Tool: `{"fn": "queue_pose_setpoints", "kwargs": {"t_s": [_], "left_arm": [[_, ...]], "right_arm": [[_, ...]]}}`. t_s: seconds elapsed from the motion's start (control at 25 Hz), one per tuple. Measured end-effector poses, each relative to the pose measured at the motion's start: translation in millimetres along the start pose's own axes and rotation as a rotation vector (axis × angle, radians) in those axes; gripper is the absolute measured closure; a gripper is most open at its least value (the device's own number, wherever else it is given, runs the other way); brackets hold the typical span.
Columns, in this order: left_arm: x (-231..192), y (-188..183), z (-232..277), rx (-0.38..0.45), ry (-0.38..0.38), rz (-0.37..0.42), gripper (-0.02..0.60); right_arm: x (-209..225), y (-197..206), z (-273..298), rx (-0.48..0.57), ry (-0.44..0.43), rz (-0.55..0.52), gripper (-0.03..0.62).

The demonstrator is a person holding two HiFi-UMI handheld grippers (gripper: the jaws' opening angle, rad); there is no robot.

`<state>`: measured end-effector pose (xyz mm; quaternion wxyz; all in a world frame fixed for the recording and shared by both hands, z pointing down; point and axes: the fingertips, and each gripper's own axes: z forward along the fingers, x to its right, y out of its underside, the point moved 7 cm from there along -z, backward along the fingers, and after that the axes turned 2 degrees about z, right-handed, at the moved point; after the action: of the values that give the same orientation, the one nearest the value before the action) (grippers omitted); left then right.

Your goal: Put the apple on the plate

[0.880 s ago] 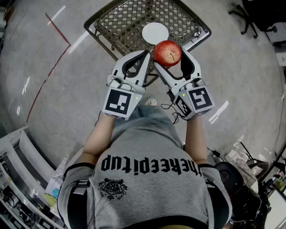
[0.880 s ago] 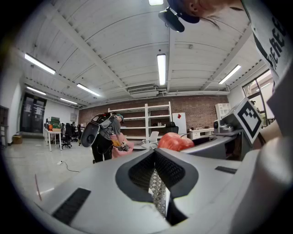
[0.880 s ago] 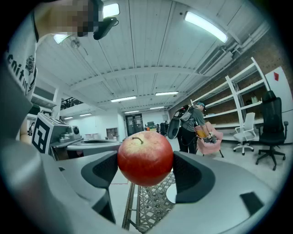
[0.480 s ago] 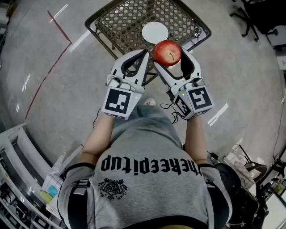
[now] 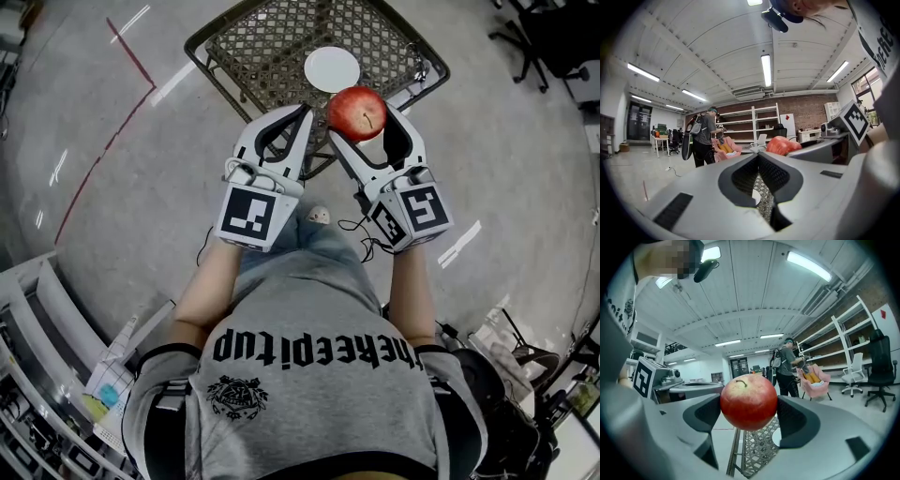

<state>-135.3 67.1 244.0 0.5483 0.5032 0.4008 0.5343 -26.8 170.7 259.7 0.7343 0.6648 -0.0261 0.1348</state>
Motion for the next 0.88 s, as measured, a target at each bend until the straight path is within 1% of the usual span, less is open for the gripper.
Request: {"fn": "queue_pose_setpoints", "kwargs": {"t_s": [0.28, 0.64, 0.8, 0.88], "left_arm": [[-17, 6, 10, -0.016, 0.014, -0.015, 0.537], [-45, 4, 40, -0.004, 0.054, -0.023, 0.538], [-56, 3, 56, 0.022, 0.076, -0.005, 0.538], [-62, 5, 63, 0.008, 0.087, -0.016, 0.538]], "right_arm": [[5, -1, 15, -0.015, 0.010, -0.001, 0.200], [15, -8, 45, -0.045, 0.041, -0.020, 0.201], [23, -12, 58, -0.055, 0.061, -0.023, 0.201], [27, -12, 65, -0.065, 0.075, -0.028, 0.201]]}}
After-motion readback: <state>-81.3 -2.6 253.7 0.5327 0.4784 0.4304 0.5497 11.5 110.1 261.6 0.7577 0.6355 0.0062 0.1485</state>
